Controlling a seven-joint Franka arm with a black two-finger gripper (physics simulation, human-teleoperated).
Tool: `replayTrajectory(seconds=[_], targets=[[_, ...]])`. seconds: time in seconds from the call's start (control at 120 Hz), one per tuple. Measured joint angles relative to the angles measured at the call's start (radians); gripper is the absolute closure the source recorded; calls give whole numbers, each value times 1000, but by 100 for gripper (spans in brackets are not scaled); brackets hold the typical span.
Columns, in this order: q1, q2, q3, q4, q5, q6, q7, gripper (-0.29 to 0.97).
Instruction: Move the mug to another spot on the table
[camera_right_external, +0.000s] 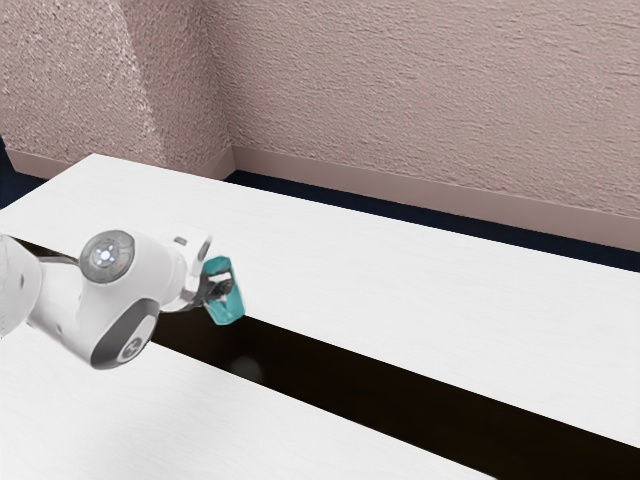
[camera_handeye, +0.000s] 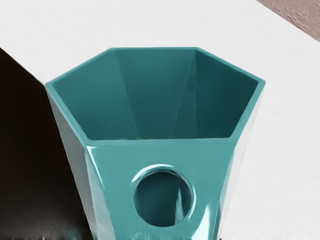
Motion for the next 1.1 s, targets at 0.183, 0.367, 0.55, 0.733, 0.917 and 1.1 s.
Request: replayTrajectory(seconds=[0.183,0.367,0.55,0.733,0.917,1.1], targets=[[19,-21,-114,-45,-148,88,142,68],[33,-25,-185,-57,-206,141,248,67],[40,-28,-228,-80,-231,166,326,67],[181,-35,-385,-83,-263,189,383,66],[286,-85,-518,-76,-307,223,425,67],[345,-106,-606,-64,-375,264,456,67]])
